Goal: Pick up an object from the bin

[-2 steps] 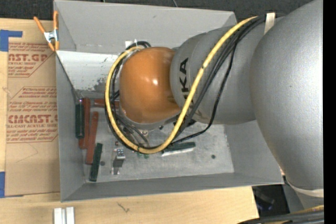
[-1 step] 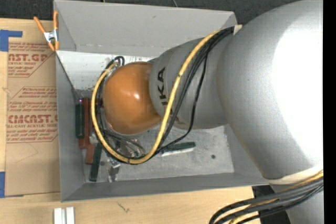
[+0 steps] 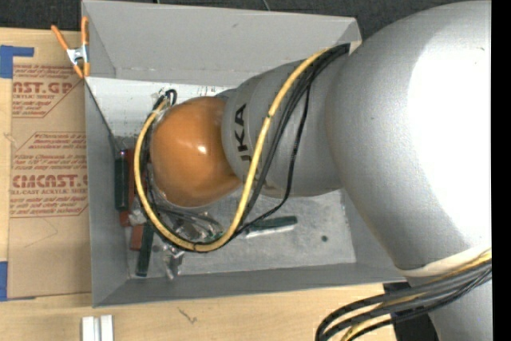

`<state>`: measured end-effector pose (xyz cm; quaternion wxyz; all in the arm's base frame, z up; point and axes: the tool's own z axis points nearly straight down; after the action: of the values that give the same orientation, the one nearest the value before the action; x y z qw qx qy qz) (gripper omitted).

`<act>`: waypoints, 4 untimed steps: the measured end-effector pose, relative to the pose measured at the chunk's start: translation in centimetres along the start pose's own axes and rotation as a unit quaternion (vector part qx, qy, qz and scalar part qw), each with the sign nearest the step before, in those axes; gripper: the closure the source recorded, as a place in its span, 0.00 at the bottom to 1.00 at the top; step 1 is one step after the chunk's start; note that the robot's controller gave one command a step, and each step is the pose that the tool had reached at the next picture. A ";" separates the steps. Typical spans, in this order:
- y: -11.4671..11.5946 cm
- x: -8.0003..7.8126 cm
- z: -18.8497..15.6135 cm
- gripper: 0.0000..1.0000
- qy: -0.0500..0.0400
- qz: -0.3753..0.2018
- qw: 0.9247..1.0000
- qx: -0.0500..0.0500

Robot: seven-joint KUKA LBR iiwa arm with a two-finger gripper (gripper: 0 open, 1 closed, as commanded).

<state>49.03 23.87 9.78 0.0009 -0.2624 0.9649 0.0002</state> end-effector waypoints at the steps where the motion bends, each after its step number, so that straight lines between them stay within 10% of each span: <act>1: 0.2 -1.0 -0.4 0.00 0.000 -0.175 0.985 -0.001; 2: 0.0 -0.9 2.6 0.00 0.002 -0.229 0.973 0.001; 3: -0.2 -2.9 2.5 1.00 -0.003 -0.288 0.958 -0.002; 4: -0.3 -2.9 2.5 1.00 -0.003 -0.288 0.958 -0.002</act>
Offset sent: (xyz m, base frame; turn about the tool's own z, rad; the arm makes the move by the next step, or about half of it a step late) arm 0.0079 0.0049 -0.0278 -0.4634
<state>51.62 25.09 7.32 0.0037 -0.5292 0.8485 0.0027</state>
